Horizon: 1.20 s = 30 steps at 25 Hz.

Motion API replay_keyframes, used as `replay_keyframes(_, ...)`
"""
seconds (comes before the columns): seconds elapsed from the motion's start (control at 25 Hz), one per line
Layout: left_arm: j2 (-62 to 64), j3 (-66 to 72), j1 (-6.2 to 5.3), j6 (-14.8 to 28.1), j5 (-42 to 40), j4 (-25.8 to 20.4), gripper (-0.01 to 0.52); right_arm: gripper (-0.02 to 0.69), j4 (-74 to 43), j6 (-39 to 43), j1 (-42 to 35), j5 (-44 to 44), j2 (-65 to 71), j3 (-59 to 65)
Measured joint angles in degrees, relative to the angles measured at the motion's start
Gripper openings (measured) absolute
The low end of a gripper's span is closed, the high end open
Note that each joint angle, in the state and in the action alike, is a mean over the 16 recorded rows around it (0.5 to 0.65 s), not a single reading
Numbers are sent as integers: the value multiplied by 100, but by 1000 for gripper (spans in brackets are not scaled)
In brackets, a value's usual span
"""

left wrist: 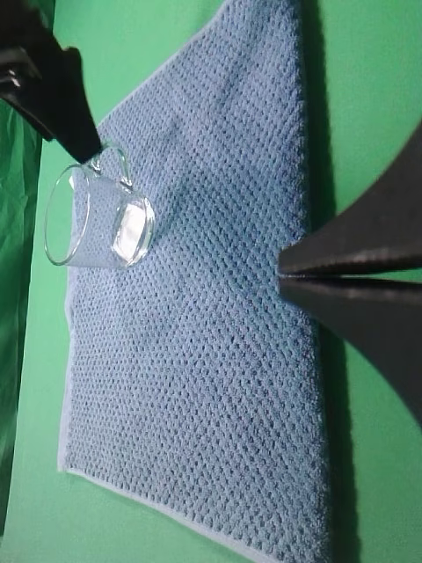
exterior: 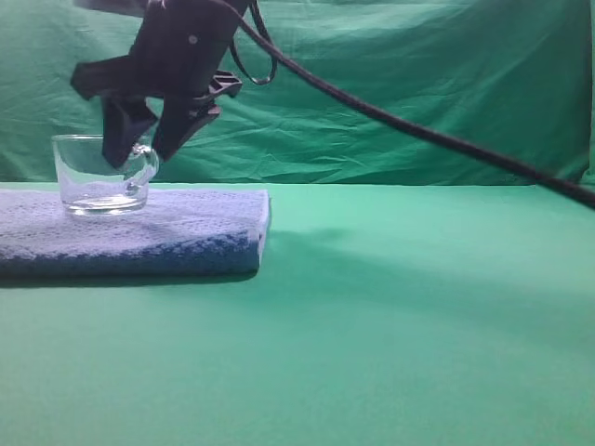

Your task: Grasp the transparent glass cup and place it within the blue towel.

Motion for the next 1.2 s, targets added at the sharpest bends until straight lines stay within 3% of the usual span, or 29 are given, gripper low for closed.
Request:
replay_keyframes(0.28, 0, 0, 0, 0, 0, 0, 0, 59, -956, 1063, 0, 745, -1472, 211)
replay_keyframes(0.4, 0, 0, 0, 0, 0, 0, 0, 12, -1229, 1343, 0, 810, -2212, 667)
replay_keyframes(0.64, 0, 0, 0, 0, 0, 0, 0, 0, -1417, 1579, 0, 406, -3856, 2269)
replay_keyframes(1.2, 0, 0, 0, 0, 0, 0, 0, 0, -790, 1631, 0, -1556, -7863, 6829)
